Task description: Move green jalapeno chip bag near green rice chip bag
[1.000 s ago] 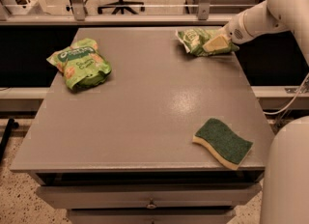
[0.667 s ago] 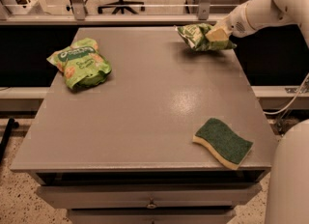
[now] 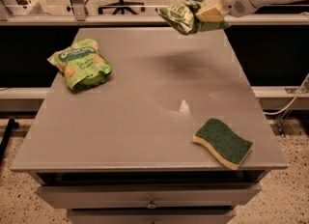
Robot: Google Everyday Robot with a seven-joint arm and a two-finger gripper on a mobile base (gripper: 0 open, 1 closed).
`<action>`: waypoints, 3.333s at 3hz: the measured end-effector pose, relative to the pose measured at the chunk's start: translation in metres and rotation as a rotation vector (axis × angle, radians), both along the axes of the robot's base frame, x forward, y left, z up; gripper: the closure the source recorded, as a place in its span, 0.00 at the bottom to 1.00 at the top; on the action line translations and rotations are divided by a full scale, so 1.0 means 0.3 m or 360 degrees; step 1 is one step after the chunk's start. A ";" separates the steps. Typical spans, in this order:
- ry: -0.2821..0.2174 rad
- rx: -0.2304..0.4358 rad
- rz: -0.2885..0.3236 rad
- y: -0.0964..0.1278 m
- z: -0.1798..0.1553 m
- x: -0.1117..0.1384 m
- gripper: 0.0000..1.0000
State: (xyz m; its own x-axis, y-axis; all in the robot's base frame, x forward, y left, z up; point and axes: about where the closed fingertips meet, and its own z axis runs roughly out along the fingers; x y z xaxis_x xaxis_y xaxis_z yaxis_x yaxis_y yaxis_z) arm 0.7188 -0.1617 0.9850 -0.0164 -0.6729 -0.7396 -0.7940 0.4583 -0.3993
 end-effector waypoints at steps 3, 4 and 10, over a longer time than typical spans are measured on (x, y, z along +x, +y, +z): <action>-0.0021 0.0124 0.0123 0.291 -0.090 -0.026 1.00; -0.0023 0.0210 0.0150 0.407 -0.135 -0.010 1.00; 0.0231 0.0397 0.0112 0.600 -0.356 -0.044 0.00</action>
Offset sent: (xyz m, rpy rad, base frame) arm -0.0181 0.0694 -0.0156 0.0416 -0.0513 0.0760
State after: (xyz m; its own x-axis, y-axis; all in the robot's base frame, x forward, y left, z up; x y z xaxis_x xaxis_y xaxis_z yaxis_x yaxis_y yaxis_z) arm 0.7056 0.0182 0.8782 -0.0941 -0.4740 -0.8755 -0.8678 0.4700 -0.1612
